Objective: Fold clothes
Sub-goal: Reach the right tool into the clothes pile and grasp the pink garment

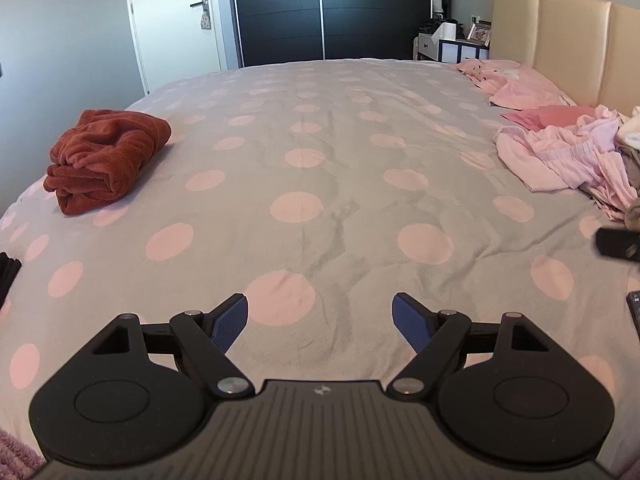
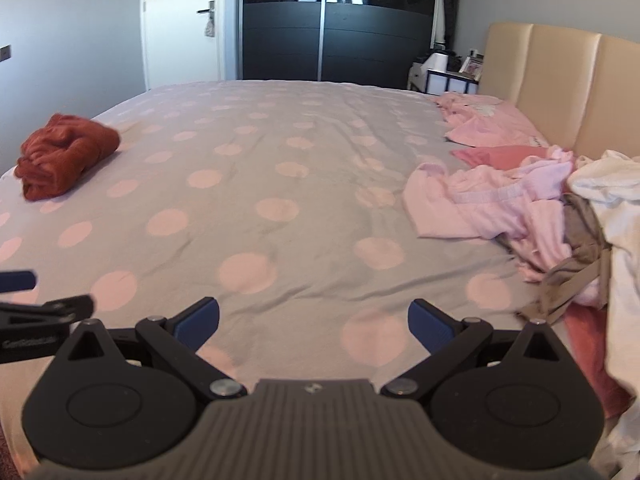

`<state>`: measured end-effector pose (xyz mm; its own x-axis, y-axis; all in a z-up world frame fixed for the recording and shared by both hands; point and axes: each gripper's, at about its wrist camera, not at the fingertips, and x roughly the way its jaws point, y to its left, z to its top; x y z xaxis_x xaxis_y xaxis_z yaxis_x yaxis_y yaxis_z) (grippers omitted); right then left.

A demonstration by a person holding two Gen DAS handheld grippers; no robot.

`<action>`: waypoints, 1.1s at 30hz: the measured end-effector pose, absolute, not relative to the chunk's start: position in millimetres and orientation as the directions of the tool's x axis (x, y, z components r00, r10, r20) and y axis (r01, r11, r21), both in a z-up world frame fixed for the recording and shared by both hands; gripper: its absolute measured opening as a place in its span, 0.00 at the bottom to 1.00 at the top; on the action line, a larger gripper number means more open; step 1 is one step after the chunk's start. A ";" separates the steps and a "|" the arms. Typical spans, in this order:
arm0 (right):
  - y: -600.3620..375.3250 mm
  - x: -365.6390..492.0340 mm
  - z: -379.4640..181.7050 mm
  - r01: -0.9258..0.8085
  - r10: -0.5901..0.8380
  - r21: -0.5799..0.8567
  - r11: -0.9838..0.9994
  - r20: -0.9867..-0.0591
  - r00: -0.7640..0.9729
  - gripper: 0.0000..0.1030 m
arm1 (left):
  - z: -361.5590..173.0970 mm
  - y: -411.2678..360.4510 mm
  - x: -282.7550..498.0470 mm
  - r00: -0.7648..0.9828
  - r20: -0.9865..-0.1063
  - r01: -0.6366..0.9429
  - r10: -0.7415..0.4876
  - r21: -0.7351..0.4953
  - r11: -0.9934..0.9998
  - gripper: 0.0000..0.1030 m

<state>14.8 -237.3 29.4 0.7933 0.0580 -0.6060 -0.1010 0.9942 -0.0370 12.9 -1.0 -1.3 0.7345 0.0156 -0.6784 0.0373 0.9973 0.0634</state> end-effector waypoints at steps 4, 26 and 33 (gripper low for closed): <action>-302.4 29.2 50.8 -0.025 -0.040 -0.102 0.995 -0.590 0.806 0.97 | -2.0 -0.9 20.0 0.721 -0.693 0.032 0.027 0.072 0.997 0.77; -694.5 88.3 127.5 0.471 -0.695 -0.526 0.708 -0.403 0.596 0.85 | -19.3 -10.7 68.5 0.643 -0.749 -0.042 0.158 0.172 0.984 0.77; -718.1 124.0 108.2 0.434 -0.710 -0.573 0.695 -0.455 0.537 0.04 | -21.6 -20.1 76.6 0.625 -0.764 -0.030 0.161 0.183 0.983 0.77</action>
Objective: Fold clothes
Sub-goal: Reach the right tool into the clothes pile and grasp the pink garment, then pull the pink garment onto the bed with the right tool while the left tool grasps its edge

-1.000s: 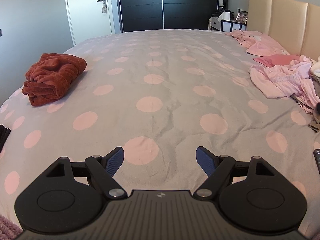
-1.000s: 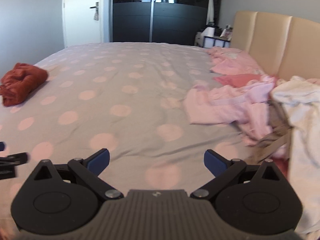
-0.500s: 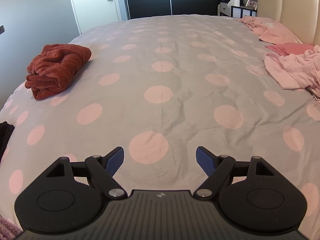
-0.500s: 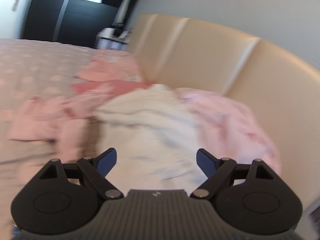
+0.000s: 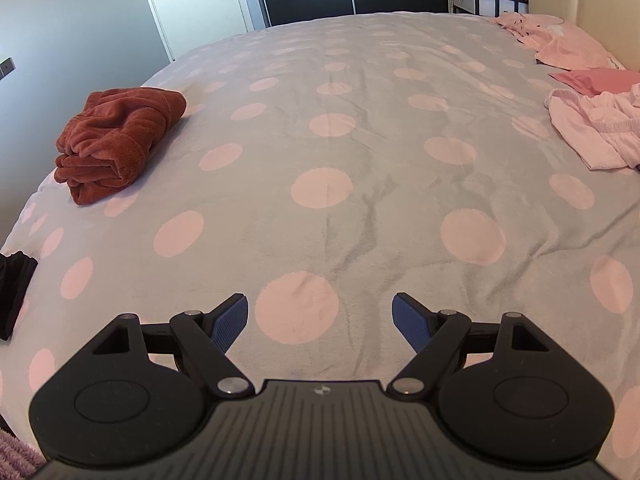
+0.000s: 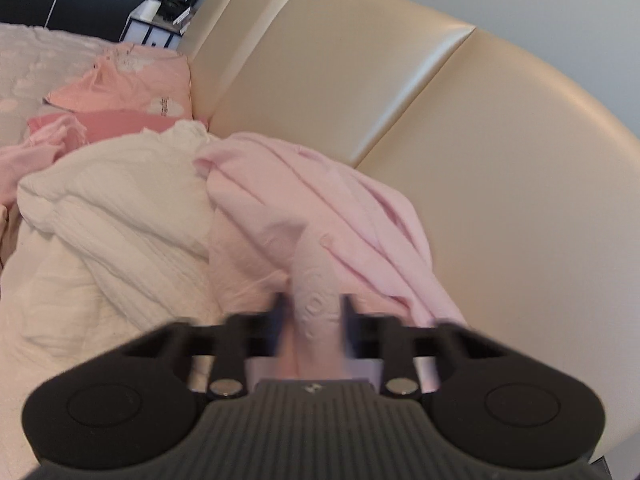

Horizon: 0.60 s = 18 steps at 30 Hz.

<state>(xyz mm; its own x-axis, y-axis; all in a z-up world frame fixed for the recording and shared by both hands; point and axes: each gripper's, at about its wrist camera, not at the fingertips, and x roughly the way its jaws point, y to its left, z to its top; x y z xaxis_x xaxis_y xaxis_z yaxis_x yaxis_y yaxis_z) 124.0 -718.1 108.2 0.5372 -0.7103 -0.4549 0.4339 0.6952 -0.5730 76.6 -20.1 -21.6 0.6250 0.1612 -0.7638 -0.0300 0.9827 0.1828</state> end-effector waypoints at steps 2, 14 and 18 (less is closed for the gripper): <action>-710.5 125.3 110.2 0.420 -0.707 -0.584 0.694 -0.444 0.550 0.02 | -20.0 -20.9 75.8 0.629 -0.762 -0.024 0.153 0.177 0.984 0.77; -536.4 106.9 151.1 0.089 -0.360 -0.442 0.892 -0.579 0.732 0.01 | 8.5 -13.4 63.2 0.683 -0.729 0.031 0.052 0.100 0.995 0.77; -456.9 97.0 156.6 -0.061 -0.184 -0.356 0.932 -0.615 0.767 0.01 | 25.4 -6.5 56.7 0.712 -0.702 0.060 0.023 0.093 0.994 0.77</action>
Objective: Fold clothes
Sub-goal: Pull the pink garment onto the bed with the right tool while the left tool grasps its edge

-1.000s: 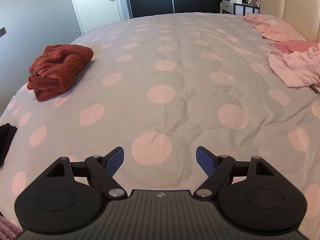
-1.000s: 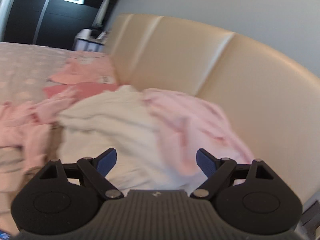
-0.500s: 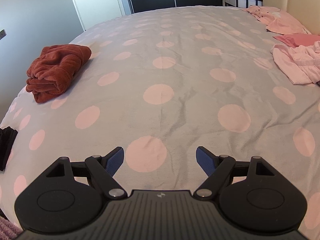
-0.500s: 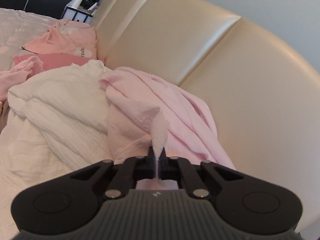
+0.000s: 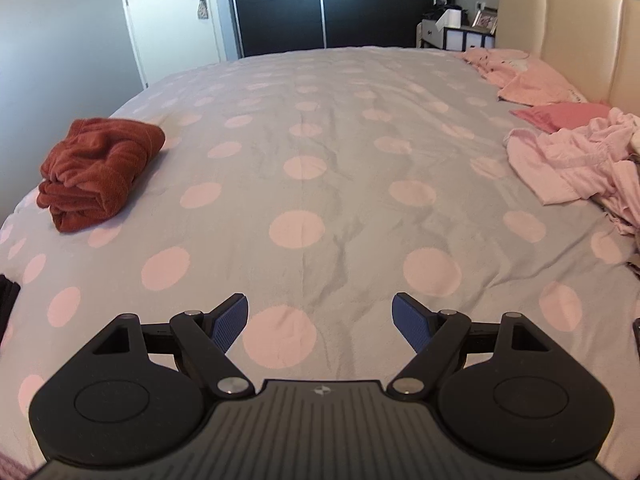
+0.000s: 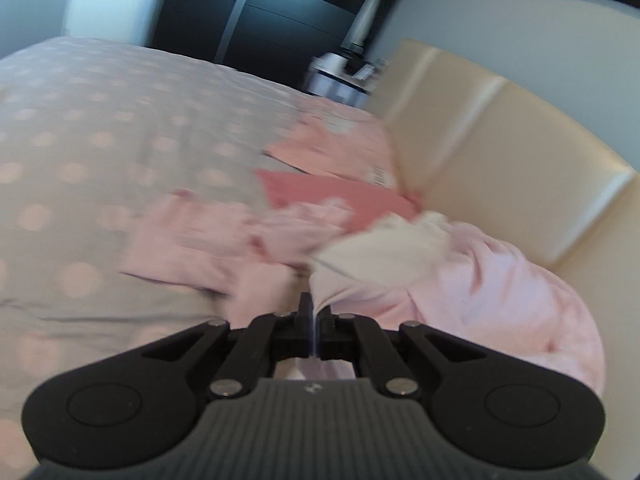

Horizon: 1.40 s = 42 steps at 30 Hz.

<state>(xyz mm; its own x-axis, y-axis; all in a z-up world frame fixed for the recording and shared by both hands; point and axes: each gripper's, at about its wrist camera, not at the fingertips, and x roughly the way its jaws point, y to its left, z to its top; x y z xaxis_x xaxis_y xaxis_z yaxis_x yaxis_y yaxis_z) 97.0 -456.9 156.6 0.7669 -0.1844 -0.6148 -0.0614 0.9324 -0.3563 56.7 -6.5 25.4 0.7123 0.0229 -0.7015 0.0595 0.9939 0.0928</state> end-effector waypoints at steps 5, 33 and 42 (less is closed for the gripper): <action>-340.6 76.2 169.5 -0.314 0.129 -0.196 0.929 -0.623 0.771 0.01 | 47.6 4.2 50.0 0.749 -0.663 0.081 0.005 0.099 0.992 0.77; -281.6 43.4 43.3 -0.344 0.264 0.061 0.937 -0.767 0.584 0.79 | -0.1 46.9 17.4 0.656 -0.747 0.168 -0.111 0.002 0.986 0.77; -363.6 36.1 -22.9 -0.080 0.080 0.046 0.996 -0.856 0.511 0.88 | -43.7 -6.9 18.0 0.565 -0.810 0.313 -0.160 0.030 0.949 0.52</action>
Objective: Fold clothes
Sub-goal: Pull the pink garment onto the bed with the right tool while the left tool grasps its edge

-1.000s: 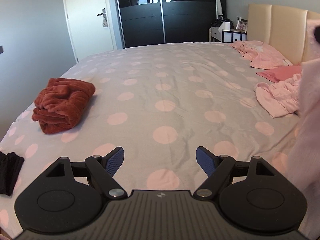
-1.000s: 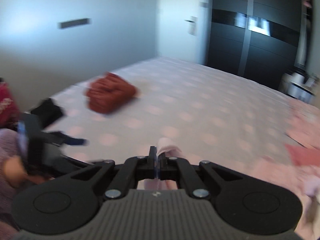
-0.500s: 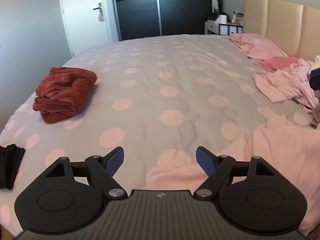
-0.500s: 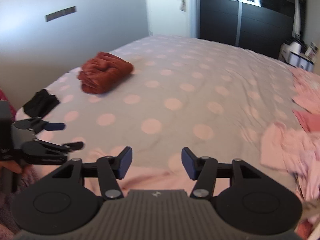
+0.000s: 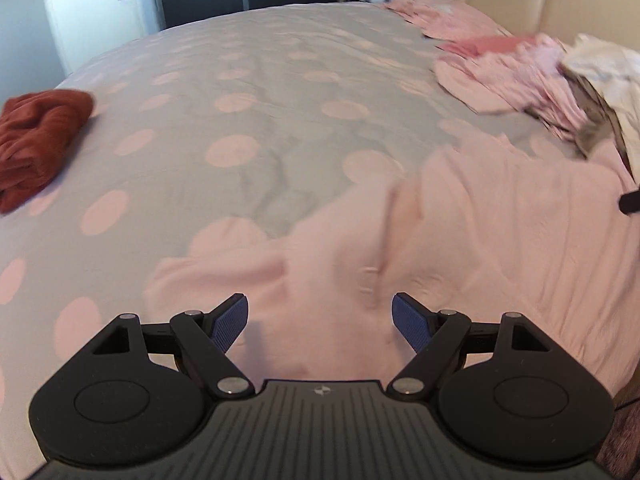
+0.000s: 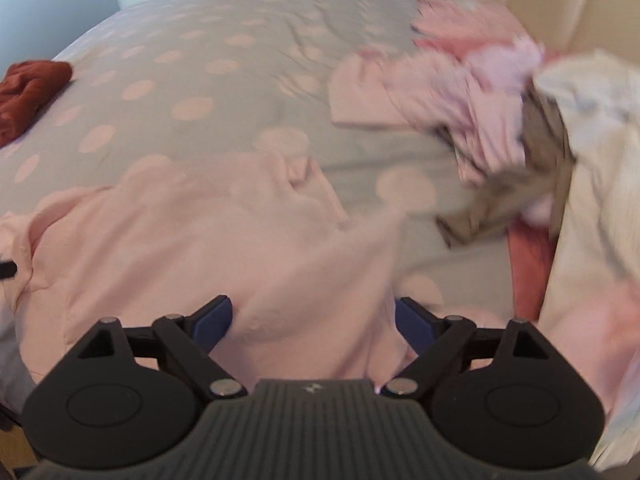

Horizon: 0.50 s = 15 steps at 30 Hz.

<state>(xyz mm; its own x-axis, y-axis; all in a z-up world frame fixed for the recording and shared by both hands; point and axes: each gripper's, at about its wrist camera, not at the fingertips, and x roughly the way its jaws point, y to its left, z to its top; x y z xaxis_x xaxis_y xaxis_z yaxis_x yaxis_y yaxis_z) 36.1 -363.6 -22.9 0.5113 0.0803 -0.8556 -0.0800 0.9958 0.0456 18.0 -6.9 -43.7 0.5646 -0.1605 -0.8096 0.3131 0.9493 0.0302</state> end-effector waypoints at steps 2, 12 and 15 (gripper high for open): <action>-368.8 34.2 -35.8 -0.061 0.136 0.121 0.991 -0.867 0.479 0.81 | -53.0 -14.1 25.2 0.504 -0.846 0.344 -0.175 0.010 0.939 0.32; -329.6 49.5 -4.8 -0.243 0.239 0.128 0.961 -0.828 0.507 0.09 | -10.4 3.1 34.0 0.606 -0.768 0.331 -0.207 0.007 0.943 0.01; -319.5 59.0 40.2 -0.310 0.293 0.129 0.942 -0.769 0.569 0.08 | 22.7 20.2 32.0 0.665 -0.715 0.309 -0.217 -0.002 0.951 0.01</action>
